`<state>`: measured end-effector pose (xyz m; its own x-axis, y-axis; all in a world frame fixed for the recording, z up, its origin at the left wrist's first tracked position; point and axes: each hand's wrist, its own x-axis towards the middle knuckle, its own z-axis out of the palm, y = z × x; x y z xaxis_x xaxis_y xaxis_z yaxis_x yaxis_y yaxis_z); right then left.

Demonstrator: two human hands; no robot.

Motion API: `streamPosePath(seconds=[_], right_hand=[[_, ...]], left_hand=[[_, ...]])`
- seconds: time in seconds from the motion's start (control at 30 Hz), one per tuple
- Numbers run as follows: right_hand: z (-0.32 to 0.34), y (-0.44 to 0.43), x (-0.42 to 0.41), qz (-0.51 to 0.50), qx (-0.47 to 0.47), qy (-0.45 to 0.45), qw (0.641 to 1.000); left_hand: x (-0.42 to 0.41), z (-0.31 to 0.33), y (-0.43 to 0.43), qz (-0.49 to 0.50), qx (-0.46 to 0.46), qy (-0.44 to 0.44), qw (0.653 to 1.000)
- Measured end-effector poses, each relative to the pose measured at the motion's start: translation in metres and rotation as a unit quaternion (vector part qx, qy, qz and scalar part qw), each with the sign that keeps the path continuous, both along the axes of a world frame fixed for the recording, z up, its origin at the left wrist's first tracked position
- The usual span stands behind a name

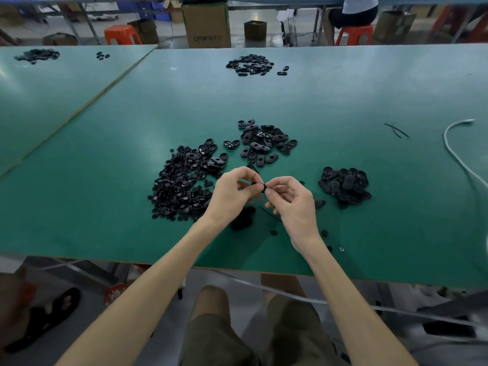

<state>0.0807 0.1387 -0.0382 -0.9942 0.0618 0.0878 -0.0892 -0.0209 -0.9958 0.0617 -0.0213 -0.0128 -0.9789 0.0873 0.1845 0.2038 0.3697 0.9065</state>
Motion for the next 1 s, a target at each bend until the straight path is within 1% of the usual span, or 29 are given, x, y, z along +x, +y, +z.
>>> streamPosePath(seconds=[0.27, 0.37, 0.43, 0.53, 0.7, 0.83, 1.0], right_hand=[[0.002, -0.002, 0.002, -0.008, 0.048, 0.022, 0.999], [0.001, -0.004, 0.001, -0.017, 0.097, 0.031, 0.995], [0.002, -0.004, 0.001, -0.027, 0.109, 0.025, 0.993], [0.002, -0.002, 0.001, -0.037, 0.09, 0.013, 0.995], [0.005, -0.001, 0.002, -0.043, 0.077, 0.007, 0.996], [0.005, -0.001, 0.003, -0.045, 0.062, 0.008, 0.997], [0.002, 0.0, 0.001, -0.04, 0.021, 0.007, 0.999]], left_hand=[[0.003, 0.002, 0.002, 0.006, 0.016, 0.005, 1.0], [0.006, 0.001, 0.002, 0.007, 0.048, -0.005, 0.999], [0.008, 0.001, 0.002, 0.003, 0.093, -0.027, 0.995], [0.009, 0.001, 0.001, 0.0, 0.162, -0.071, 0.984], [0.01, -0.001, -0.001, -0.019, 0.205, -0.097, 0.974], [0.01, -0.002, -0.003, -0.021, 0.216, -0.099, 0.971], [0.01, -0.004, -0.003, -0.026, 0.228, -0.109, 0.967]])
